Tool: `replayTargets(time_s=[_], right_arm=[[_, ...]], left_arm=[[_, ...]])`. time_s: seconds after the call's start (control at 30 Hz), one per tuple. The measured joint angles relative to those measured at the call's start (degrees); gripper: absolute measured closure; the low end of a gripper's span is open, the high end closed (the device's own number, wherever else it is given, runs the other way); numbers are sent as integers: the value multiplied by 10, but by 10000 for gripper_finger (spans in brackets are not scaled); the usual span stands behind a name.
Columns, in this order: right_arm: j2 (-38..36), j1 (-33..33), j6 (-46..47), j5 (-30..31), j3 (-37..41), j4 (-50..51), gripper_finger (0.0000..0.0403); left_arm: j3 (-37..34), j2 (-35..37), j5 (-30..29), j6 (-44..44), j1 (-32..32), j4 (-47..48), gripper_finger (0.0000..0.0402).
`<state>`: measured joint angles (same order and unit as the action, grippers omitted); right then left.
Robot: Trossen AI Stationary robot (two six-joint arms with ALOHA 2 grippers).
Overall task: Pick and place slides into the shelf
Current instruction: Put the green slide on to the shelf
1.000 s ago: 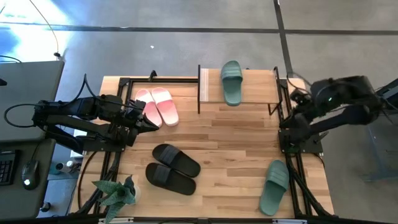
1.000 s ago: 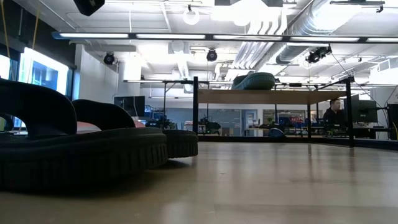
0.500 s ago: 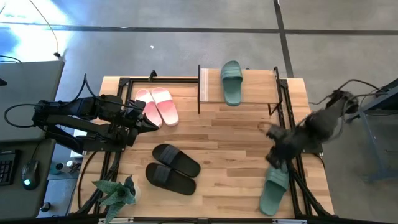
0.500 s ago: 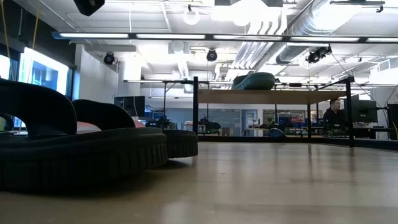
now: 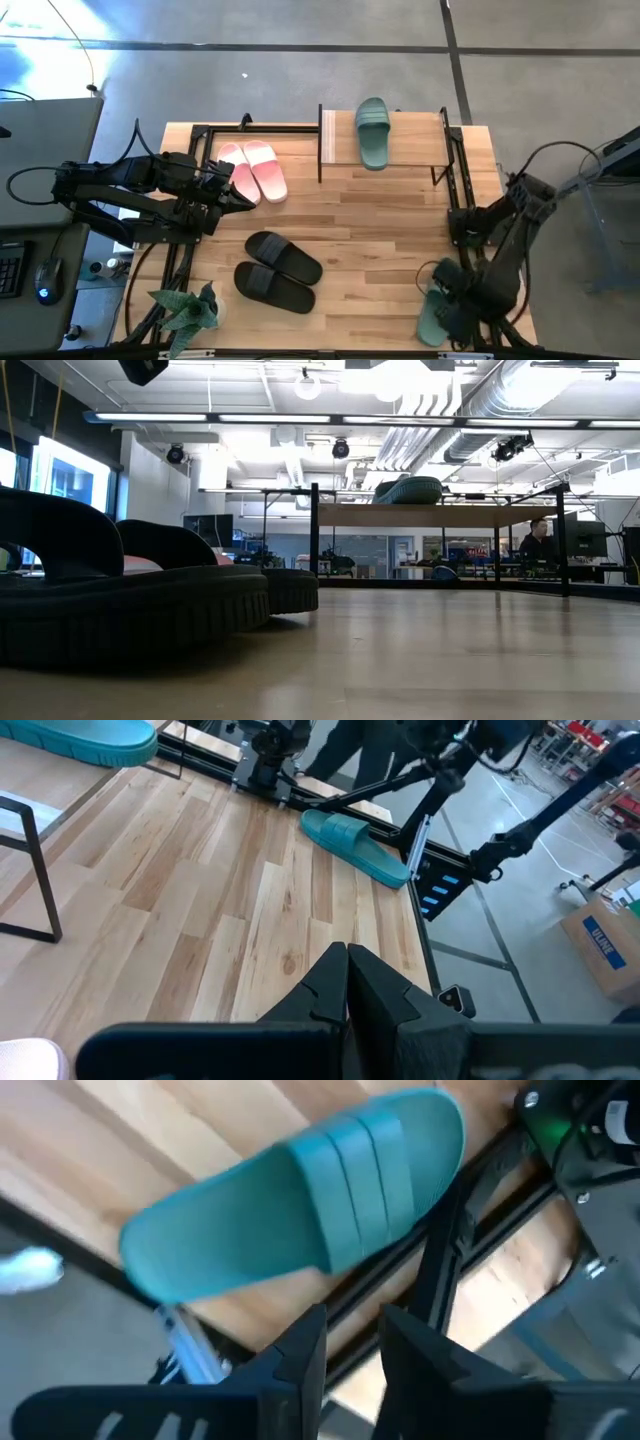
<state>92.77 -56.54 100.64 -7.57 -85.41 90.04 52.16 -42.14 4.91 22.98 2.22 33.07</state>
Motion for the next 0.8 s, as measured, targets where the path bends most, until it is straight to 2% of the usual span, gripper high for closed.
replayTargets(time_s=[0.13,0.3,0.53,0.8], right_arm=[[33,-13,27,20,0,1,318],[82,-25,11,41,0,0,318],[146,-25,-10,40,0,-1,318],[181,-25,-16,33,0,0,318]], left_arm=[[0,0,0,0,0,0,401],[0,0,0,0,0,0,401],[0,0,0,0,0,0,401],[0,0,0,0,0,0,401]])
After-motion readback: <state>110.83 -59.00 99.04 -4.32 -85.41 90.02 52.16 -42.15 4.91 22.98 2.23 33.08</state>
